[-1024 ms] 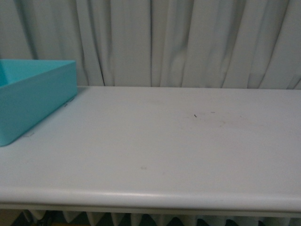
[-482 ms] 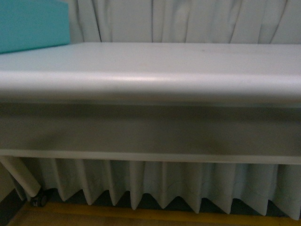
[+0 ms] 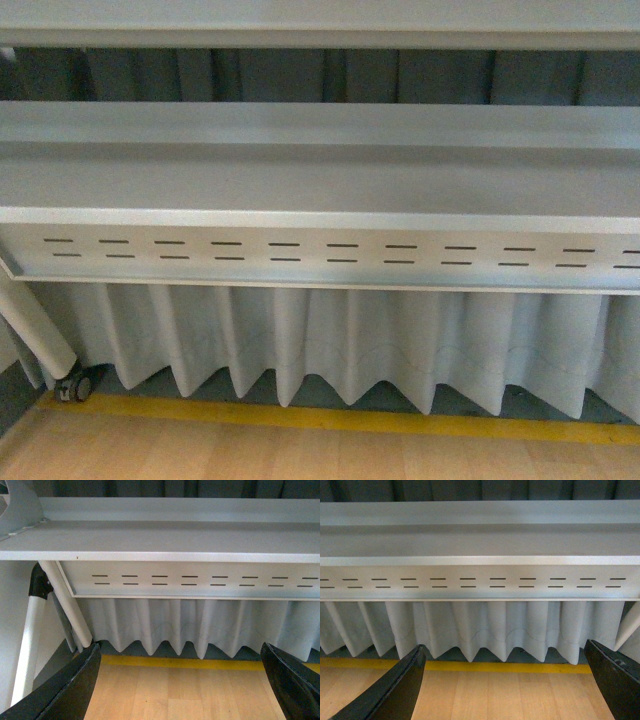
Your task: Wind up and store yellow beetle toy
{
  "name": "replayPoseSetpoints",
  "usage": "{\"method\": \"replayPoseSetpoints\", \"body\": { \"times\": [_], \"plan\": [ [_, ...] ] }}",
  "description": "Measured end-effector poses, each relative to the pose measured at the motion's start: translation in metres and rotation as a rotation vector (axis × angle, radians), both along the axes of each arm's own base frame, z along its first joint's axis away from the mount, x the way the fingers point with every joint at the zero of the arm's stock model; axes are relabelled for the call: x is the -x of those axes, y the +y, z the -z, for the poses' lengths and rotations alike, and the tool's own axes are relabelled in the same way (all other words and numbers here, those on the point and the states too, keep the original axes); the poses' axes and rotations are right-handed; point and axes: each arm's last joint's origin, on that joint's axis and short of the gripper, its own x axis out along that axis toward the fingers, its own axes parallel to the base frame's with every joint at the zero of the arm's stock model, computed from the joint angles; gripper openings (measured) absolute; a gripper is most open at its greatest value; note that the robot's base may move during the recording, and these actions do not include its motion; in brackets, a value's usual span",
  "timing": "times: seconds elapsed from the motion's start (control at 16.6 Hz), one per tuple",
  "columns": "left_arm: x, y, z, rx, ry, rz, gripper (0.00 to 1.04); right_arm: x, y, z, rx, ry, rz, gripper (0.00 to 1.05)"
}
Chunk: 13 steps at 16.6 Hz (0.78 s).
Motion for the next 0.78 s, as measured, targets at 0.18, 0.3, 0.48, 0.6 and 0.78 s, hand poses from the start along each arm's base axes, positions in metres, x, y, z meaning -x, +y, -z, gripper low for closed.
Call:
{"method": "replayPoseSetpoints", "body": {
  "times": [0.18, 0.3, 0.48, 0.6, 0.78],
  "plan": [
    [0.0, 0.0, -0.0001, 0.0, -0.001, 0.0, 0.98, 0.0, 0.0, 0.0, 0.0, 0.0, 0.0, 0.98],
    [0.0, 0.0, -0.0001, 0.0, -0.001, 0.0, 0.98, 0.0, 0.0, 0.0, 0.0, 0.0, 0.0, 0.98],
    [0.0, 0.0, -0.0001, 0.0, -0.001, 0.0, 0.98, 0.0, 0.0, 0.0, 0.0, 0.0, 0.0, 0.98],
    [0.0, 0.0, -0.0001, 0.0, -0.001, 0.0, 0.98, 0.0, 0.0, 0.0, 0.0, 0.0, 0.0, 0.98],
    [0.0, 0.0, -0.0001, 0.0, -0.001, 0.0, 0.98, 0.0, 0.0, 0.0, 0.0, 0.0, 0.0, 0.98]
  ]
}}
